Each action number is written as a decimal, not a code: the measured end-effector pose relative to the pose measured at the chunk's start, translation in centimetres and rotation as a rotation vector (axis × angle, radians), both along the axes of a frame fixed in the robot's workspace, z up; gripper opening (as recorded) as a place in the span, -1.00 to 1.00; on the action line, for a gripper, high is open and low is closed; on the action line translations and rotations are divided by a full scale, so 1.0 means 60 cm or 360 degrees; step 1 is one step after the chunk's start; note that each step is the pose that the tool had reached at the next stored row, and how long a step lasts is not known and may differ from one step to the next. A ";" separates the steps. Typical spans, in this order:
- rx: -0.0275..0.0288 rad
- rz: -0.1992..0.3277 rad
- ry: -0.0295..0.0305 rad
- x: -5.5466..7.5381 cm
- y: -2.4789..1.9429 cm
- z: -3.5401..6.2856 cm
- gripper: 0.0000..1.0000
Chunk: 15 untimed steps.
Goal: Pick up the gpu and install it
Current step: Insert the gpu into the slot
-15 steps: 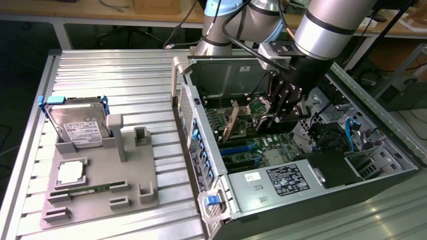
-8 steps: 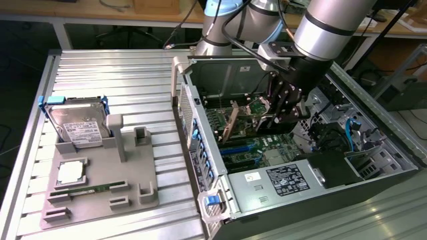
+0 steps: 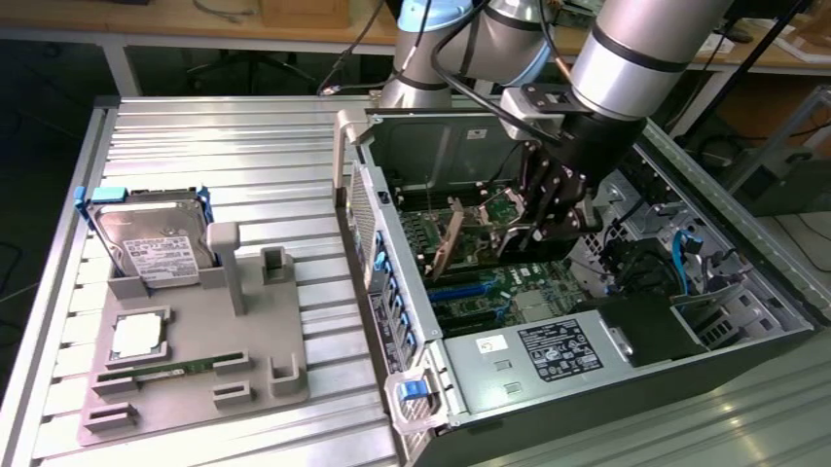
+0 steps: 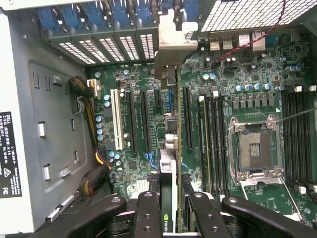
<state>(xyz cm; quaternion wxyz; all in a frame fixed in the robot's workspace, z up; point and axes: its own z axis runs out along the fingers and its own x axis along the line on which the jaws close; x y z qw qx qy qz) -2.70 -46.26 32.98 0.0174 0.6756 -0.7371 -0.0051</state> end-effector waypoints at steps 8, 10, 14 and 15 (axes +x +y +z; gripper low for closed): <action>0.00000 0.0000 -0.00008 0.000 0.0000 -0.006 -0.47; -0.00001 0.0000 -0.00010 0.000 0.0000 -0.008 -0.47; 0.00001 0.0000 -0.00019 0.000 0.0000 -0.014 -0.47; 0.00000 0.0000 -0.00018 0.000 0.0000 -0.014 -0.47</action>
